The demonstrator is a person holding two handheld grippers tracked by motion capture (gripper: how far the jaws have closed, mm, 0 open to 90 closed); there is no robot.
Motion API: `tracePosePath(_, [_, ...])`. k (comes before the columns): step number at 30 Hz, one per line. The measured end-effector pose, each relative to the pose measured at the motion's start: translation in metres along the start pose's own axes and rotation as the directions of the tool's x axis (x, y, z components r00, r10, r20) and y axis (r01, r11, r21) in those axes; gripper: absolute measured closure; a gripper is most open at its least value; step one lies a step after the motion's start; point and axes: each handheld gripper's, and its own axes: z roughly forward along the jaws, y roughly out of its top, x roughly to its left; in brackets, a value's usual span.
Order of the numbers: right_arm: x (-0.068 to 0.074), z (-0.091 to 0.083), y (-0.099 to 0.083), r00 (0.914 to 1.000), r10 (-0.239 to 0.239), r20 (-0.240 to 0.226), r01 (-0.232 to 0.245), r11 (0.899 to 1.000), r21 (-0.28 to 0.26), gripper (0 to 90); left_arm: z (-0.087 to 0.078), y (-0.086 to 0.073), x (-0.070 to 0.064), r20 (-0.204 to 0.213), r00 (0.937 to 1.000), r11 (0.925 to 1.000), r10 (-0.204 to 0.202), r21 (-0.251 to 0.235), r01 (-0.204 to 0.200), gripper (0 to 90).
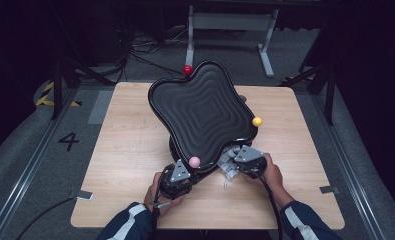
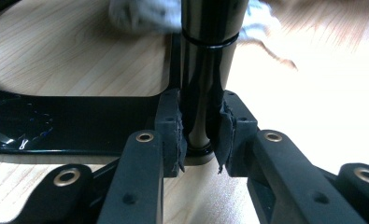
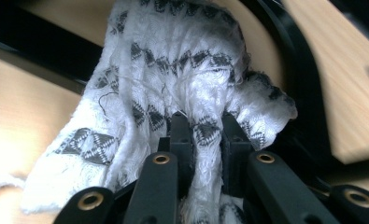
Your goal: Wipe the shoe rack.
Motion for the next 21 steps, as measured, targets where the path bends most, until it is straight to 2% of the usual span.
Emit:
tracePosePath(2, [-0.014, 0.000, -0.007, 0.9983, 0.055, 0.021, -0.055, 0.998, 0.017, 79.4, 0.000, 0.000, 0.000, 0.000, 1.0000, 1.0000, -0.002, 0.001, 0.002, 72.7])
tracePosePath(5, [-0.029, -0.001, -0.017, 0.9946, 0.090, 0.052, -0.092, 0.995, 0.028, 79.5, 0.000, 0.000, 0.000, 0.000, 1.0000, 1.0000, 0.001, -0.001, -0.001, 72.7])
tracePosePath(9, [-0.033, -0.006, -0.020, 0.9951, 0.083, 0.053, -0.085, 0.996, 0.037, 79.5, 0.000, 0.000, 0.000, -0.003, 1.0000, 1.0000, -0.002, 0.002, 0.002, 72.1])
tracePosePath(12, [-0.033, -0.011, -0.021, 0.9976, 0.067, 0.015, -0.067, 0.998, 0.012, 79.6, 0.000, 0.000, 0.000, -0.007, 1.0000, 1.0000, -0.001, 0.003, 0.001, 71.0])
tracePosePath(15, [-0.033, -0.020, -0.022, 0.9980, 0.061, 0.014, -0.061, 0.998, 0.008, 79.6, 0.000, 0.000, 0.001, -0.007, 1.0000, 1.0000, -0.001, 0.006, 0.001, 70.8])
tracePosePath(18, [-0.035, -0.032, -0.026, 0.9975, 0.070, 0.014, -0.070, 0.998, -0.001, 79.7, 0.001, 0.002, 0.002, -0.002, 0.9999, 0.9998, 0.015, 0.011, -0.015, 70.9])
tracePosePath(21, [-0.036, -0.041, -0.034, 0.9967, 0.074, 0.032, -0.074, 0.997, 0.007, 79.7, 0.002, 0.002, 0.002, -0.004, 0.9999, 0.9999, 0.012, 0.007, -0.012, 71.0])
